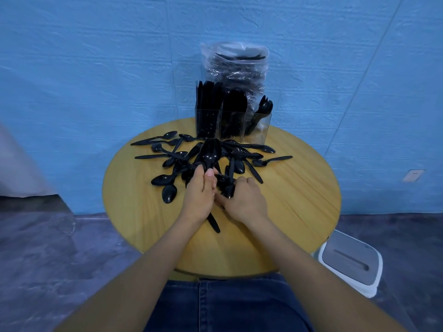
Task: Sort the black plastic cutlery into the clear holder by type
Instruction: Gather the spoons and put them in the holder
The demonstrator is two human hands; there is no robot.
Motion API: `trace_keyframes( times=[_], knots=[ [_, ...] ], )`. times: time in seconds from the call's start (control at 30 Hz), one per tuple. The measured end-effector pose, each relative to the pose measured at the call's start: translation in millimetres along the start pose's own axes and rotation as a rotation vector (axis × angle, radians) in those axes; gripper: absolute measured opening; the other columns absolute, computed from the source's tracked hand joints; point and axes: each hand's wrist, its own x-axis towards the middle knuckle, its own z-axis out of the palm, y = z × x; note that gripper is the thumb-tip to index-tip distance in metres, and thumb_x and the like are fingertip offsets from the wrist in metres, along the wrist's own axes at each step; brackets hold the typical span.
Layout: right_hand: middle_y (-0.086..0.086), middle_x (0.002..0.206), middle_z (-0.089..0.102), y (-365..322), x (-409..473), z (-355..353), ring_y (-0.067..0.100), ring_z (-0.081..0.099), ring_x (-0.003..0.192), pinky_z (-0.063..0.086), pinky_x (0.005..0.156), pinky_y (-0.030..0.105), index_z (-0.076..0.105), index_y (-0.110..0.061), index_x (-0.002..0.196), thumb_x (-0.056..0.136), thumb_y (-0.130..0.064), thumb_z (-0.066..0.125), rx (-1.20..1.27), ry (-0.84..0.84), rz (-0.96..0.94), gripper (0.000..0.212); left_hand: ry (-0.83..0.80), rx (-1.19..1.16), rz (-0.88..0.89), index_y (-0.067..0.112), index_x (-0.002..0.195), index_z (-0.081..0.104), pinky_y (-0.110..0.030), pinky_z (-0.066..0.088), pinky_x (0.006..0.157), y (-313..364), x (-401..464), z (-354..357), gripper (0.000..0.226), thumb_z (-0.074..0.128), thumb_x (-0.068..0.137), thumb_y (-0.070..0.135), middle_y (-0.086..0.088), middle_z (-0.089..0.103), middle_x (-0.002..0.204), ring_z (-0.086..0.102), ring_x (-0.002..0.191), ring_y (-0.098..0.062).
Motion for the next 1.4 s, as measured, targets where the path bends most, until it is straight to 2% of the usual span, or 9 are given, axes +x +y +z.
trace_keyframes(
  times=[0.13, 0.4, 0.57, 0.67, 0.8, 0.9, 1.03, 1.17, 1.4],
  knots=[
    [0.010, 0.120, 0.046, 2.1, -0.8, -3.9, 0.027, 0.048, 0.111, 0.048, 0.085, 0.038, 0.047, -0.008, 0.119, 0.088, -0.039, 0.061, -0.045, -0.003, -0.016, 0.046, -0.033, 0.013, 0.019, 0.022, 0.088, 0.047, -0.021, 0.031, 0.048, -1.4, 0.4, 1.7, 0.022, 0.030, 0.101, 0.027, 0.005, 0.040, 0.065, 0.035, 0.050, -0.004],
    [0.014, 0.114, 0.051, 15.7, -5.2, -11.5, 0.030, 0.049, 0.106, 0.043, 0.074, 0.035, 0.055, -0.003, 0.111, 0.096, -0.017, 0.042, -0.319, 0.120, -0.112, 0.024, -0.026, -0.019, -0.015, 0.018, 0.089, 0.047, -0.020, 0.031, 0.048, -1.9, 0.9, 2.3, 0.023, 0.030, 0.103, 0.026, 0.003, 0.040, 0.067, 0.034, 0.054, -0.007],
    [0.014, 0.111, 0.053, 28.6, -6.9, -24.6, 0.031, 0.053, 0.099, 0.037, 0.069, 0.035, 0.054, -0.003, 0.111, 0.094, -0.001, 0.039, -0.419, 0.145, -0.118, 0.023, -0.027, -0.007, -0.002, 0.019, 0.091, 0.047, -0.021, 0.033, 0.051, -3.1, 0.7, 2.3, 0.023, 0.029, 0.103, 0.026, 0.003, 0.040, 0.068, 0.036, 0.056, -0.008],
    [0.013, 0.115, 0.049, 34.0, -4.5, -35.0, 0.032, 0.057, 0.090, 0.042, 0.064, 0.036, 0.050, -0.004, 0.119, 0.090, 0.006, 0.044, -0.270, 0.108, -0.098, 0.031, -0.026, 0.010, 0.000, 0.020, 0.090, 0.047, -0.018, 0.034, 0.051, -1.7, 0.6, 1.2, 0.023, 0.029, 0.103, 0.026, 0.003, 0.040, 0.068, 0.036, 0.056, -0.007],
    [0.014, 0.117, 0.054, 36.9, -1.1, -55.2, 0.030, 0.055, 0.097, 0.046, 0.073, 0.037, 0.044, -0.005, 0.132, 0.082, 0.018, 0.040, -0.083, 0.175, -0.134, 0.056, -0.018, 0.020, -0.012, 0.014, 0.095, 0.048, -0.021, 0.034, 0.053, -1.9, 1.1, 1.8, 0.025, 0.029, 0.102, 0.028, 0.003, 0.040, 0.068, 0.036, 0.057, -0.008],
    [0.014, 0.107, 0.058, 39.2, -1.8, -59.6, 0.023, 0.052, 0.085, 0.036, 0.063, 0.030, 0.042, -0.006, 0.132, 0.084, 0.015, 0.040, -0.043, 0.216, -0.146, 0.052, -0.011, 0.035, -0.016, 0.012, 0.097, 0.048, -0.024, 0.034, 0.054, -4.7, 2.0, 2.5, 0.026, 0.029, 0.102, 0.030, 0.003, 0.040, 0.069, 0.037, 0.058, -0.009],
    [0.014, 0.112, 0.057, 35.5, -2.4, -42.8, 0.029, 0.056, 0.096, 0.042, 0.070, 0.032, 0.046, -0.003, 0.127, 0.084, 0.014, 0.040, 0.020, 0.165, -0.138, 0.046, 0.001, 0.086, -0.004, 0.010, 0.097, 0.048, -0.025, 0.035, 0.056, -5.2, 1.6, 2.8, 0.028, 0.029, 0.102, 0.030, 0.004, 0.041, 0.069, 0.038, 0.058, -0.009],
    [0.015, 0.093, 0.063, 30.2, -3.0, -27.0, 0.030, 0.058, 0.085, 0.050, 0.069, 0.044, 0.053, -0.004, 0.109, 0.095, -0.002, 0.037, 0.145, 0.173, -0.031, 0.022, 0.016, 0.108, 0.001, 0.007, 0.097, 0.048, -0.031, 0.036, 0.057, -6.0, 1.6, 1.6, 0.031, 0.029, 0.102, 0.031, 0.004, 0.042, 0.068, 0.039, 0.058, -0.010],
    [0.011, 0.114, 0.048, 31.9, -10.9, -16.2, 0.028, 0.044, 0.108, 0.041, 0.090, 0.035, 0.057, -0.006, 0.109, 0.096, -0.029, 0.050, 0.051, 0.110, 0.044, 0.027, 0.007, 0.134, 0.010, 0.006, 0.097, 0.048, -0.036, 0.035, 0.059, -6.4, 2.1, 2.0, 0.032, 0.029, 0.102, 0.031, 0.004, 0.042, 0.068, 0.038, 0.058, -0.010]
  ],
)
